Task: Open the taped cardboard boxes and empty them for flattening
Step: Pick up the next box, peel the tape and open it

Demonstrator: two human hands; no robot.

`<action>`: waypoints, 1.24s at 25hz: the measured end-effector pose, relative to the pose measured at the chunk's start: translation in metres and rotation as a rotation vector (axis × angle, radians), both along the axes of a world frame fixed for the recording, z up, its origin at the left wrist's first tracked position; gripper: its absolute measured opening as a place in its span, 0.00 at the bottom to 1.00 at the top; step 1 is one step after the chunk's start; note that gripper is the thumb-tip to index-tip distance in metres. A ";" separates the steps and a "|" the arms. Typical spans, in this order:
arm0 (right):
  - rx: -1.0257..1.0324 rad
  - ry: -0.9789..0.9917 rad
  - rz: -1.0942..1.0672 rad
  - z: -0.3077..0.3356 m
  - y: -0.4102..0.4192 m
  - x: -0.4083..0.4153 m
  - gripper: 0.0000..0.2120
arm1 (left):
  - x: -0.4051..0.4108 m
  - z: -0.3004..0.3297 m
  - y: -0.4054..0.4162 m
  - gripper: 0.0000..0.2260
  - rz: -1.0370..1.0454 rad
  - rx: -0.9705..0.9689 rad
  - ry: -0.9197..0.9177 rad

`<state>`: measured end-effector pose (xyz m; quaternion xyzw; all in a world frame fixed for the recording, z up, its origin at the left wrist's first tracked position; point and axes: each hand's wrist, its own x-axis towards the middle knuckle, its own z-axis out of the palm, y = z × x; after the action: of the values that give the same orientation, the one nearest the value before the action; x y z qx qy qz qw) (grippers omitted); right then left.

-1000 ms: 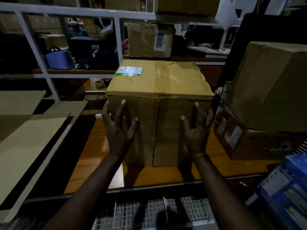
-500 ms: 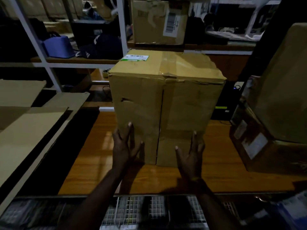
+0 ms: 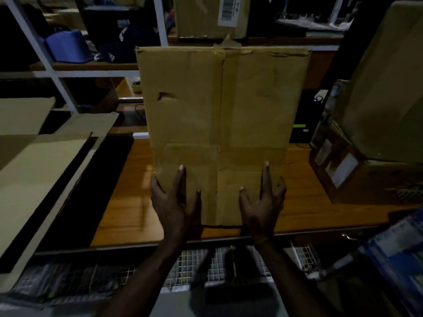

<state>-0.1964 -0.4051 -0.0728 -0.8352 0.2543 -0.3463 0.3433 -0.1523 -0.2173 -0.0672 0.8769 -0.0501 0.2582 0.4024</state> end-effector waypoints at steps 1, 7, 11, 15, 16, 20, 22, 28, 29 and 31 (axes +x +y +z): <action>0.030 -0.020 -0.002 0.007 0.007 -0.008 0.39 | -0.010 0.005 0.003 0.29 -0.038 -0.028 -0.011; -0.013 -0.021 -0.065 0.055 0.039 -0.042 0.29 | -0.050 0.054 0.033 0.16 0.009 -0.049 -0.036; -0.062 0.091 -0.050 0.078 0.048 -0.041 0.29 | -0.047 0.074 0.047 0.14 0.047 0.007 0.035; -0.087 0.241 -0.015 0.098 0.046 -0.021 0.30 | -0.025 0.092 0.048 0.14 0.069 0.110 0.168; -0.095 0.275 -0.008 0.101 0.045 -0.013 0.30 | -0.017 0.096 0.046 0.15 0.072 0.139 0.197; -0.164 0.411 0.027 0.107 0.037 0.018 0.30 | 0.017 0.106 0.037 0.18 0.048 0.224 0.256; -0.207 0.487 0.082 0.104 0.033 0.028 0.30 | 0.032 0.106 0.032 0.20 0.027 0.284 0.301; -0.310 0.568 0.226 0.100 0.031 0.050 0.28 | 0.068 0.104 0.018 0.23 0.018 0.454 0.422; -0.323 0.561 0.232 0.100 0.030 0.053 0.28 | 0.072 0.103 0.017 0.23 0.020 0.467 0.430; -0.349 0.534 0.244 0.098 0.029 0.056 0.28 | 0.076 0.101 0.016 0.21 0.011 0.473 0.404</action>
<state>-0.1403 -0.3764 0.0255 -0.9668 0.1704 -0.1099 0.1555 -0.0760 -0.2015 0.0338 0.9800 -0.0232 0.0619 0.1876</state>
